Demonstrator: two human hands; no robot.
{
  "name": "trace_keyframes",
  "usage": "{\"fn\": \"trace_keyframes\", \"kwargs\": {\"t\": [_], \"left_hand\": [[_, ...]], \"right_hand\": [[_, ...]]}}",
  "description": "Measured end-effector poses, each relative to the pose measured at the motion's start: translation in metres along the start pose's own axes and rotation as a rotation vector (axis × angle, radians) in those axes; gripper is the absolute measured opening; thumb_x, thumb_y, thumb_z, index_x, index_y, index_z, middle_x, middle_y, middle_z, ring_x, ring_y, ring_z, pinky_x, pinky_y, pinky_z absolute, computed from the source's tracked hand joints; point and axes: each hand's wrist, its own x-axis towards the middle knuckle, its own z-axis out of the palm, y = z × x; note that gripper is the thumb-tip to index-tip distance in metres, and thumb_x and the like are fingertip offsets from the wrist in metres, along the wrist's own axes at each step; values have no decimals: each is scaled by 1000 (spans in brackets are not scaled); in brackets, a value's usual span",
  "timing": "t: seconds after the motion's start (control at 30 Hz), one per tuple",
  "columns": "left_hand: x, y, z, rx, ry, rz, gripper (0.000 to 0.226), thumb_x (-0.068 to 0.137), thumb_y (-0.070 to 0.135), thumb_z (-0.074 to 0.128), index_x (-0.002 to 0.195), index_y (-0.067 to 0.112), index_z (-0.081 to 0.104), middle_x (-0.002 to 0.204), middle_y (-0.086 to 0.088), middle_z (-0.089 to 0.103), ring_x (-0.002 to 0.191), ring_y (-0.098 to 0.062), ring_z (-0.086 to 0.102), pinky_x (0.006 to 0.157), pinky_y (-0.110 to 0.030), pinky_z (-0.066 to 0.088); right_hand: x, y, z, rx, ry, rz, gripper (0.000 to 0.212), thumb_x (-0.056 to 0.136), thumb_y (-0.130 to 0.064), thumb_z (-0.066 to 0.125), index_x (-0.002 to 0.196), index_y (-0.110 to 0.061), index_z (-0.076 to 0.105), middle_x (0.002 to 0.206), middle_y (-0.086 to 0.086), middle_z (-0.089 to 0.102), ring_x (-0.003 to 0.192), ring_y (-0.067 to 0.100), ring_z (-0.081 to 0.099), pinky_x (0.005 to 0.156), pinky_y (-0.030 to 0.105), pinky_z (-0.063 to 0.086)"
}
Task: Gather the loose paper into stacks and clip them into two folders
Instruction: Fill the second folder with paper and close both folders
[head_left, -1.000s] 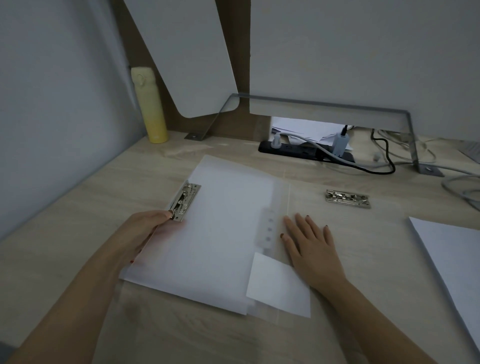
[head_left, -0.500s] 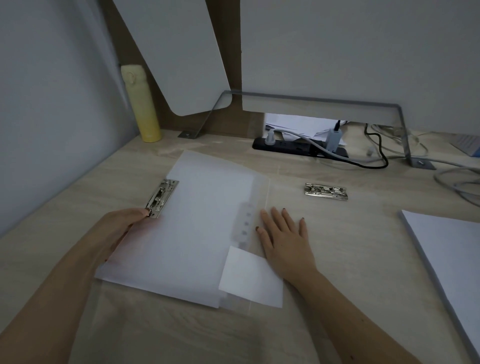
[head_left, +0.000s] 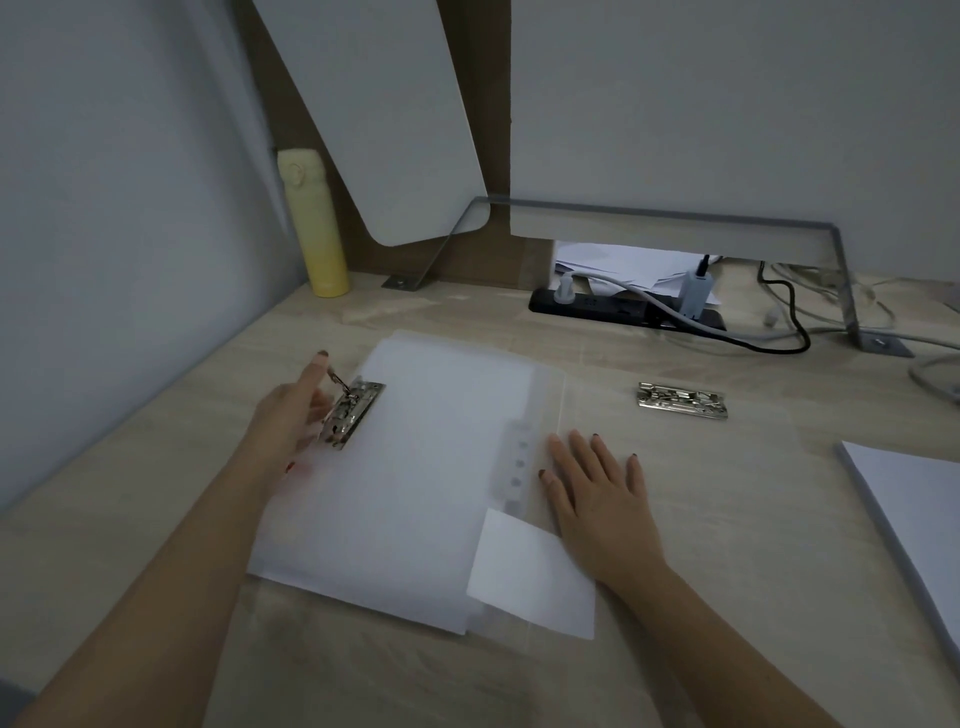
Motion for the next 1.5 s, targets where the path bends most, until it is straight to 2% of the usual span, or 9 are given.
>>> {"fn": "trace_keyframes", "kwargs": {"t": [0.2,0.4,0.53,0.63,0.83,0.93,1.07,1.37,1.5], "left_hand": [[15,22,33,189,-16,214,40,97,42,36,110,13,61,103,-6,58,90,-20,53,74,-28,36],[15,4,41,400,-4,275,33,97,30,43,112,4,57,104,-7,57,93,-22,53,75,-31,39],[4,2,53,678,270,697,39,94,18,49,129,1,48,143,-20,40,131,-35,38,109,-43,30],[-17,10,81,878,190,940,42,95,22,42,135,6,45,151,-17,31,144,-30,20,118,-43,9],[-49,-4,157,1104,-346,780,49,101,34,22,148,24,19,160,1,6,147,-14,-3,118,-34,-7],[-56,-20,174,1216,-368,701,54,99,45,16,149,28,10,160,2,-2,146,-16,-10,117,-41,-11],[-62,-25,184,1264,-366,647,65,92,61,16,149,34,2,159,6,-11,145,-18,-18,115,-48,-15],[-57,-22,183,1279,-471,707,68,89,67,15,148,37,1,158,12,-11,144,-16,-22,114,-51,-16],[-56,-23,182,1282,-502,755,70,87,69,14,148,37,1,158,13,-9,144,-13,-20,116,-49,-14]], "right_hand": [[-1,1,0,29,-7,-4,104,60,-70,-34,148,-30,3,159,-4,1,146,16,-6,115,43,-8],[0,2,1,58,2,1,108,54,-64,-38,148,-31,4,159,-4,2,146,16,-6,115,43,-9],[1,2,0,32,-5,-5,105,55,-60,-38,148,-30,0,159,-4,-1,146,16,-7,115,43,-10],[0,1,-2,33,-12,-13,101,58,-58,-34,148,-30,0,159,-4,-2,146,17,-8,115,43,-10],[1,12,-7,73,-16,-101,99,61,-60,-28,148,-27,5,159,-4,3,146,14,-4,113,33,-11],[7,36,-10,98,21,-35,89,76,-65,-18,149,-22,11,159,1,3,146,14,-3,112,27,-11],[28,67,-18,50,50,143,59,97,-45,14,149,-18,11,159,8,-3,146,19,-8,116,33,-8],[83,99,-31,-50,62,89,56,98,-40,21,149,-16,9,159,6,5,146,22,0,118,35,-2],[82,103,-33,-46,132,65,51,98,-35,29,143,-13,29,150,9,32,140,26,24,116,37,12]]}}
